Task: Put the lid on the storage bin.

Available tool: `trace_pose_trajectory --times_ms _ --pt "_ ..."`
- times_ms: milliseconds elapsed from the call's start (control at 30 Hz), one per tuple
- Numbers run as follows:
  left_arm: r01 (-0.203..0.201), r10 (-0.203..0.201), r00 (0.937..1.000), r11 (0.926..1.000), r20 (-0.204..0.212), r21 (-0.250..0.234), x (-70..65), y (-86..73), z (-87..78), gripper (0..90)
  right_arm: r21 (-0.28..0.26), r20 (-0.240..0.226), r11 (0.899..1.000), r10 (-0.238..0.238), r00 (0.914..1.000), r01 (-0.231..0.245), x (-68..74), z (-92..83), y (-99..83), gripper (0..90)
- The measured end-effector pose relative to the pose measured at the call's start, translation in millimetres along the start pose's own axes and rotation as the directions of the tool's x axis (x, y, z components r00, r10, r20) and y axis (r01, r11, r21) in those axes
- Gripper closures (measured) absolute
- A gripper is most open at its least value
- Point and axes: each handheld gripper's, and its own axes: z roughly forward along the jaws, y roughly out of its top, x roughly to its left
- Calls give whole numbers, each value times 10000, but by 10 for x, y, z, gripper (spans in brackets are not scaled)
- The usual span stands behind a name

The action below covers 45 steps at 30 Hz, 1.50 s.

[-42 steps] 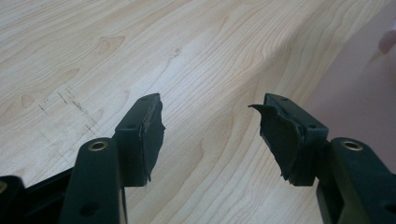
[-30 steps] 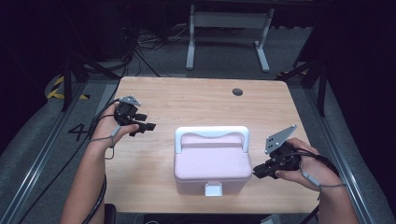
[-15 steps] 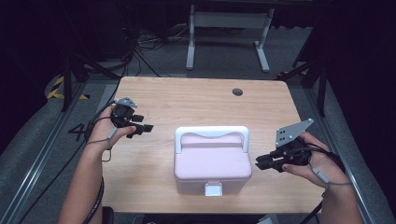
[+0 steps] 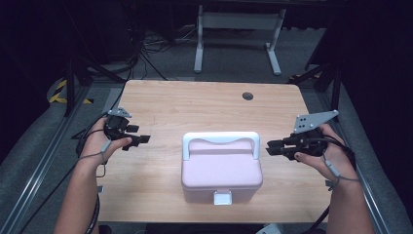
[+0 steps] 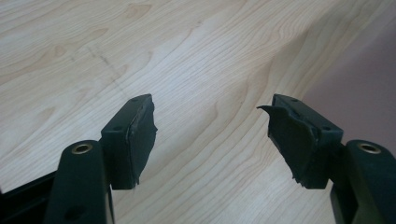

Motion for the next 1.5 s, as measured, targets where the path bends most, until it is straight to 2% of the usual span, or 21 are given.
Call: trace_pose_trajectory --times_ms 133,300,433,633,667,833,933,967,1000,1033,1067,1133,1167,1200,1233,1267,1333,1400,1500 --pt "133 -135 9997 9999 -210 -73 21 -61 -53 324 -109 56 9995 297 9995 -296 -126 29 -20 747" --pt "229 -231 9995 9997 -216 -115 33 -132 -69 327 -280 505 9972 702 9963 -688 -304 33 -56 745" --pt "604 -608 9981 9977 -134 -292 55 -158 -85 341 -432 791 9942 1016 9917 -984 -403 54 -82 721" --pt "368 -381 9988 9983 -294 -443 76 -169 -81 326 -484 1308 9903 1356 9821 -1303 -533 63 -161 669" --pt "265 -279 9991 9987 -306 -443 81 -171 -78 320 -584 1563 9879 1512 9761 -1437 -587 50 -201 630" --pt "26 -43 9996 9980 -281 -629 97 -183 -32 314 -651 1921 9823 1849 9638 -1755 -681 37 -279 574" --pt "15 -25 9997 9990 -227 -448 102 -197 1 297 -447 2142 9775 2111 9537 -2063 -805 76 -387 539" --pt "18 -27 9997 9994 -243 -345 111 -198 10 297 -447 2142 9775 2111 9537 -2063 -805 76 -387 539" --pt "254 -254 9996 9997 -157 -24 105 -201 25 295 -369 2290 9752 2207 9481 -2181 -864 101 -437 519" --pt "246 -246 9995 9997 -177 -26 108 -199 34 294 -374 2331 9736 2278 9454 -2254 -891 116 -461 510" --pt "369 -370 9993 9993 -107 -80 103 -199 43 293 -336 2315 9716 2355 9439 -2341 -917 132 -486 503" --pt "297 -298 9995 9995 -138 -115 113 -194 47 291 -301 2303 9698 2424 9424 -2421 -943 150 -510 498" --pt "393 -395 9992 9991 -96 -143 111 -194 55 286 -222 2330 9687 2455 9410 -2472 -967 168 -532 494" --pt "490 -491 9988 9987 -57 -171 108 -191 61 290 -196 2399 9653 2572 9361 -2602 -1016 205 -578 479" --pt "409 -411 9991 9988 -52 -269 114 -186 64 290 -196 2399 9653 2572 9361 -2602 -1016 205 -578 479" --pt "399 -400 9992 9965 4 -729 123 -172 76 305 -169 2388 9600 2754 9312 -2796 -1044 234 -611 475" --pt "456 -453 9990 9953 55 -849 123 -166 83 303 -137 2401 9591 2777 9302 -2828 -1061 251 -629 473" --pt "348 -346 9994 9942 41 -1013 124 -154 102 315 -119 2406 9561 2869 9273 -2927 -1095 293 -668 457" --pt "369 -359 9993 9947 122 -962 129 -158 136 325 -55 2533 9532 2939 9217 -3024 -1141 351 -722 440"
